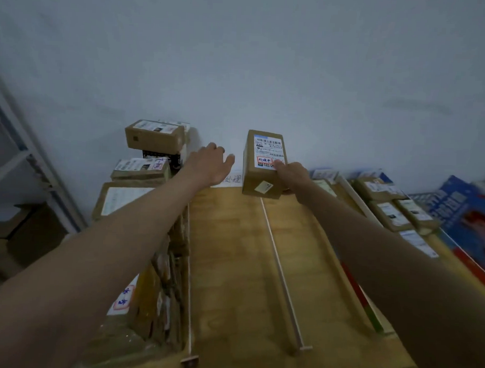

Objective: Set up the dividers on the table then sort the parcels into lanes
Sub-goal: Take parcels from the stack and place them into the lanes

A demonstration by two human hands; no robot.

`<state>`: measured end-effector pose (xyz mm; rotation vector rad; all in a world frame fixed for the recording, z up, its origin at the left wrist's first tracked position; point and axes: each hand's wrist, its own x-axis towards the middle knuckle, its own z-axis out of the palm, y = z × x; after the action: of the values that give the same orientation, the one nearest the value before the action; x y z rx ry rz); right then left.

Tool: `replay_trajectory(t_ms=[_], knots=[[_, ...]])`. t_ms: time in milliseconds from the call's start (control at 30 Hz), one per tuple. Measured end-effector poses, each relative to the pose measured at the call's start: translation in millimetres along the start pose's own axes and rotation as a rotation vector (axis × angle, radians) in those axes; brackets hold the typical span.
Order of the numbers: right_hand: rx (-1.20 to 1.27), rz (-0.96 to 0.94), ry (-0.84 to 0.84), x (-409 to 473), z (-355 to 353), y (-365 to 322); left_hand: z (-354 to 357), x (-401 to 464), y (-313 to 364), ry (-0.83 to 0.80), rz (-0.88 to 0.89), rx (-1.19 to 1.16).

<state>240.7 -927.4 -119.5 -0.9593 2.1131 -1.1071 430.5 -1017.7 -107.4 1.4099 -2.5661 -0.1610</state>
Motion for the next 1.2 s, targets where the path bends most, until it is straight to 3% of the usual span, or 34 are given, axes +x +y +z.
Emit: replay_trajectory(t_ms=[300,600,1200], knots=[[-0.028,0.133,0.03,32.4,-50.2,92.1,70.7,21.1,58.3,-0.085,0.093,0.128],[-0.157,0.086,-0.08,126.8,-68.7,176.8,160.8,72.2,92.0,-0.069,-0.038,0.119],[-0.257,0.154,-0.307,337.8,42.5,294.1,304.8,150.3,73.9,-0.151,-0.271,0.084]])
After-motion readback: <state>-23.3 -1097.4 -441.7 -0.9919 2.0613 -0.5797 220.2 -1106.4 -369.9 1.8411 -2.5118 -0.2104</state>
